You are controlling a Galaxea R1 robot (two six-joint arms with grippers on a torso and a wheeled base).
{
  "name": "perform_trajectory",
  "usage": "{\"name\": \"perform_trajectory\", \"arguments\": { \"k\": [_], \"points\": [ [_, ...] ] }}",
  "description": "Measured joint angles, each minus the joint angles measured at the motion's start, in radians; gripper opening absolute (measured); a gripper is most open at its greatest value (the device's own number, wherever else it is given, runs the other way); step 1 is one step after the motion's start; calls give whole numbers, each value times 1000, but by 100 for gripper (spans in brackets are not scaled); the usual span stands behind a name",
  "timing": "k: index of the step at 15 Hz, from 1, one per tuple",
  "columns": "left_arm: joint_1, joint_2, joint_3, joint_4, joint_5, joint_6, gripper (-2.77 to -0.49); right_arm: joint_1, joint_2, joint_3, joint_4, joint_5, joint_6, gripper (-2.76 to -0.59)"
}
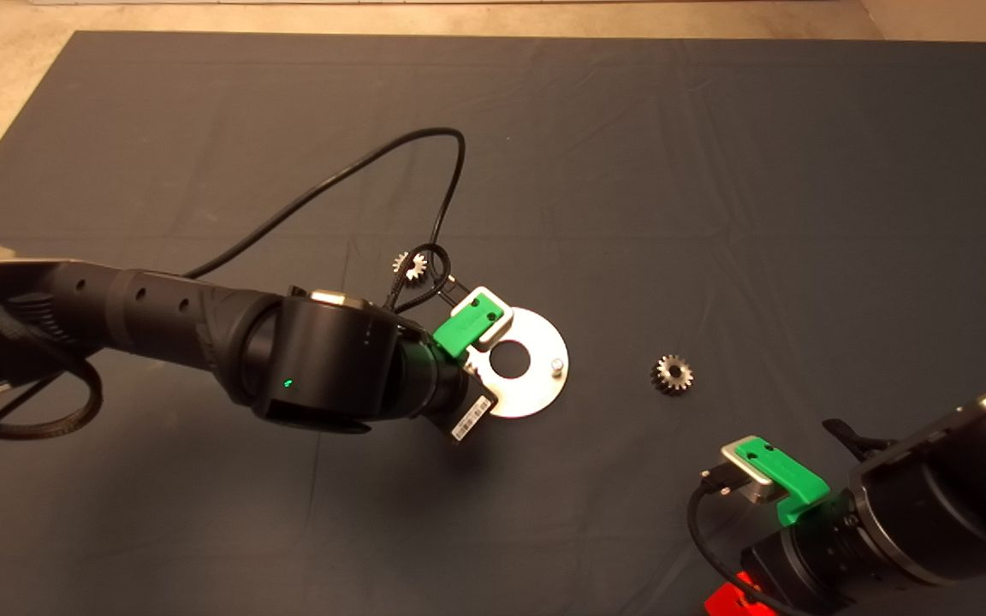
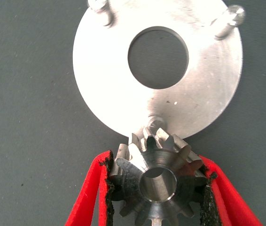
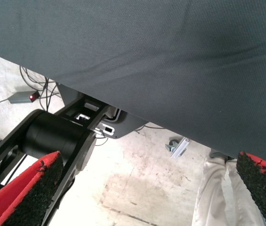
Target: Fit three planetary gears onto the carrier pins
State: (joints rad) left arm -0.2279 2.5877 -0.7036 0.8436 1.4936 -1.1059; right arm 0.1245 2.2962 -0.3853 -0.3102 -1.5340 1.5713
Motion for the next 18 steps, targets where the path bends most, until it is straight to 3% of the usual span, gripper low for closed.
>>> {"name": "perform_trajectory", "arguments": {
  "k": [4,9,15,18],
  "points": [
    [0,5,-9,40,7,-16,-240,0,0,0,0,0,-4,-61],
    [1,8,-9,66,7,-24,-240,0,0,0,0,0,-8,-61],
    [4,9,-9,85,7,-23,-240,0,0,0,0,0,-8,-61],
    [23,37,-9,89,6,-24,-240,0,0,0,0,1,-9,-61]
  ]
}}
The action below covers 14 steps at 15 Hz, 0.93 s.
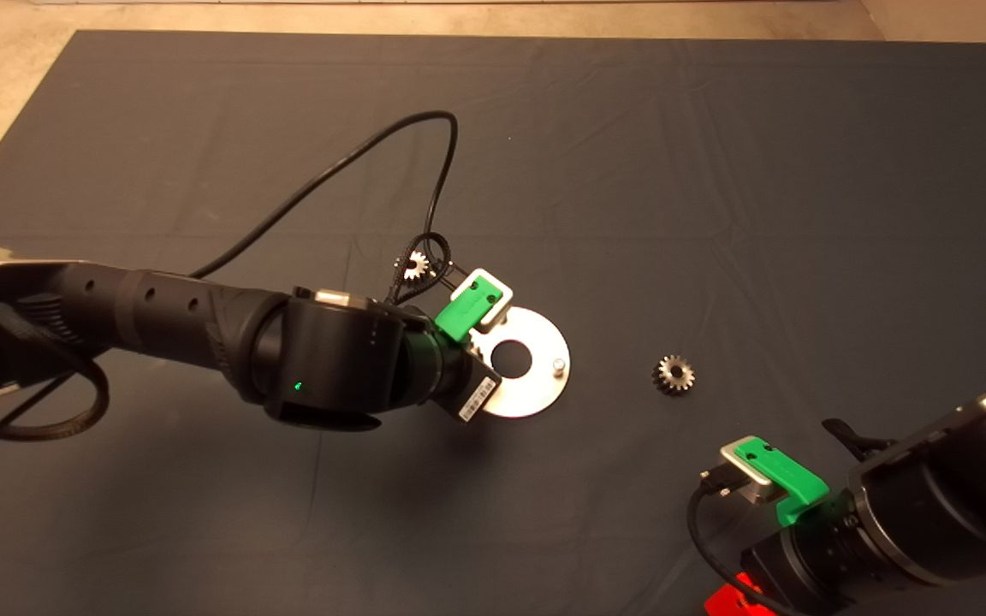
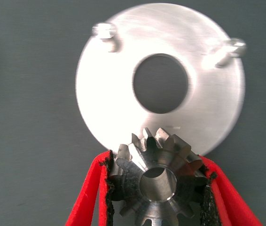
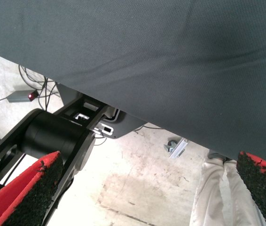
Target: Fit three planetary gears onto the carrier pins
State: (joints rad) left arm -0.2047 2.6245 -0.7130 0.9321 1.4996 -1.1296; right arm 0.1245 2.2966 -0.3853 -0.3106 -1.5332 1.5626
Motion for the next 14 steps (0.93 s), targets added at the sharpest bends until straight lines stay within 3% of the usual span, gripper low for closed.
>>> {"name": "perform_trajectory", "arguments": {
  "k": [4,6,8,14],
  "points": [
    [8,12,0,7,-5,-5,-240,0,0,0,0,-1,-2,-61],
    [22,12,0,42,0,-11,-240,0,0,0,0,0,-2,-61],
    [36,13,-4,44,0,-11,-240,0,0,0,0,0,-3,-61],
    [36,13,-11,53,-1,-10,-240,0,0,0,0,-1,-4,-61]
  ]
}}
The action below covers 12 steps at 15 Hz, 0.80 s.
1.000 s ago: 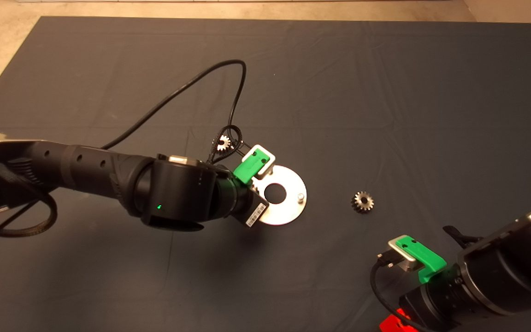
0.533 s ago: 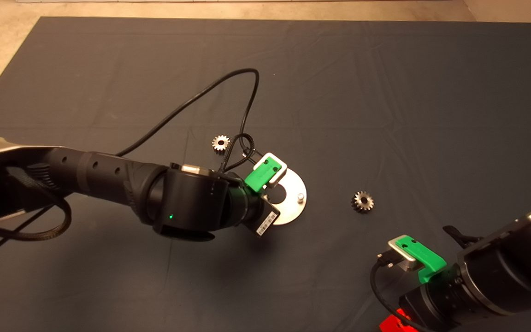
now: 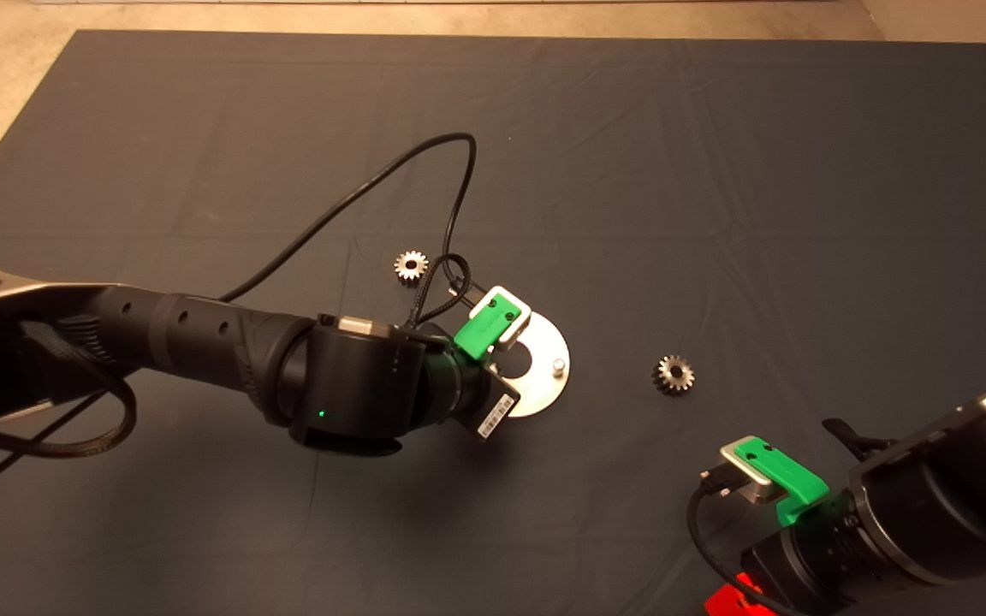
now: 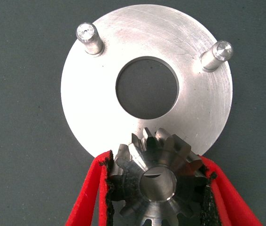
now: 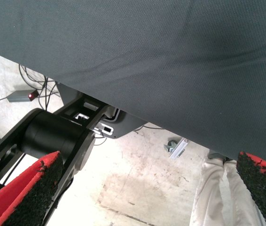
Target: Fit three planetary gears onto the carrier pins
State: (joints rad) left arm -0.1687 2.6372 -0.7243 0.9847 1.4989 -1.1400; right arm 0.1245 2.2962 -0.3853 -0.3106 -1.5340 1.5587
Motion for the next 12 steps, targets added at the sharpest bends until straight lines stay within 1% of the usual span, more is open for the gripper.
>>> {"name": "perform_trajectory", "arguments": {
  "k": [1,3,5,11,12],
  "points": [
    [3,0,-5,3,0,0,-240,0,0,0,0,0,-1,-61],
    [17,0,-9,15,1,0,-240,0,0,0,0,0,-3,-61],
    [25,0,-9,17,1,1,-240,0,0,0,0,0,-3,-61],
    [27,-5,-28,27,0,4,-241,0,0,0,0,0,-3,-61],
    [27,-5,-35,27,-3,9,-241,0,0,0,0,0,-3,-61]
  ]
}}
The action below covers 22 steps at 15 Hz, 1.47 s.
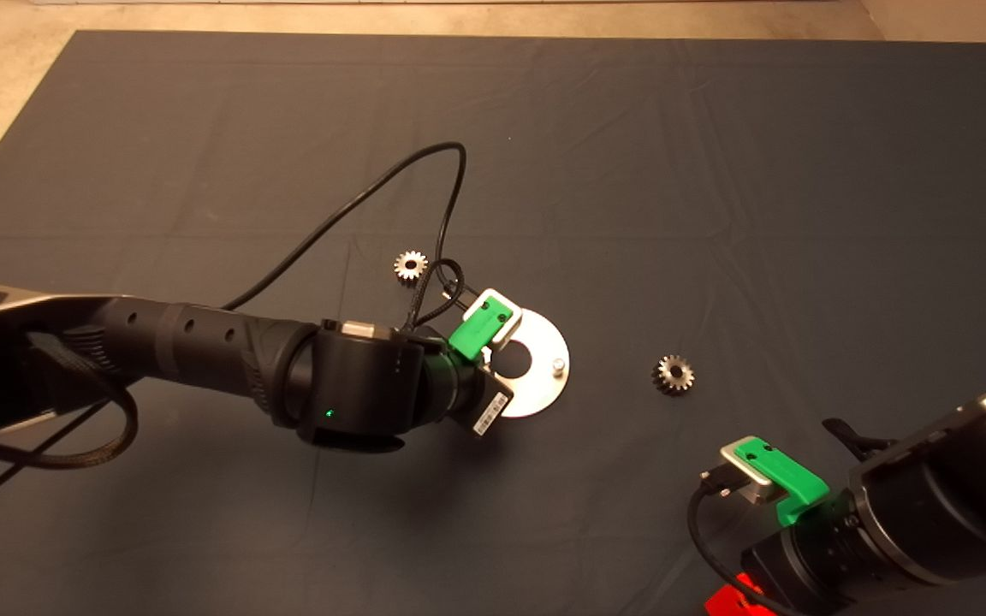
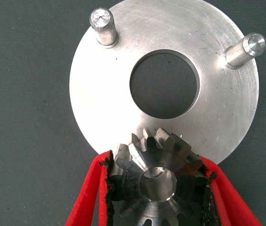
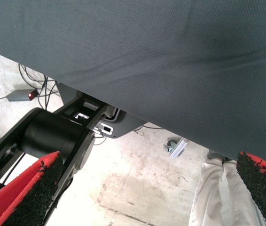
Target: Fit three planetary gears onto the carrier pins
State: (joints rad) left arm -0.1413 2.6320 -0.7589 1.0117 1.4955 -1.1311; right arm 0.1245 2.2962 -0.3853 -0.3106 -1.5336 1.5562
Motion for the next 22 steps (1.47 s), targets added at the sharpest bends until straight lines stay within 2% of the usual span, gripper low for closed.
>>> {"name": "perform_trajectory", "arguments": {
  "k": [2,16,21,22],
  "points": [
    [0,0,-4,1,-3,13,-241,0,0,0,0,0,0,-61],
    [6,3,-3,10,-3,14,-241,0,0,0,0,0,0,-61],
    [6,7,-3,9,0,17,-241,0,0,0,0,0,0,-61],
    [7,14,-3,9,6,17,-241,0,0,0,0,0,0,-61]
  ]
}}
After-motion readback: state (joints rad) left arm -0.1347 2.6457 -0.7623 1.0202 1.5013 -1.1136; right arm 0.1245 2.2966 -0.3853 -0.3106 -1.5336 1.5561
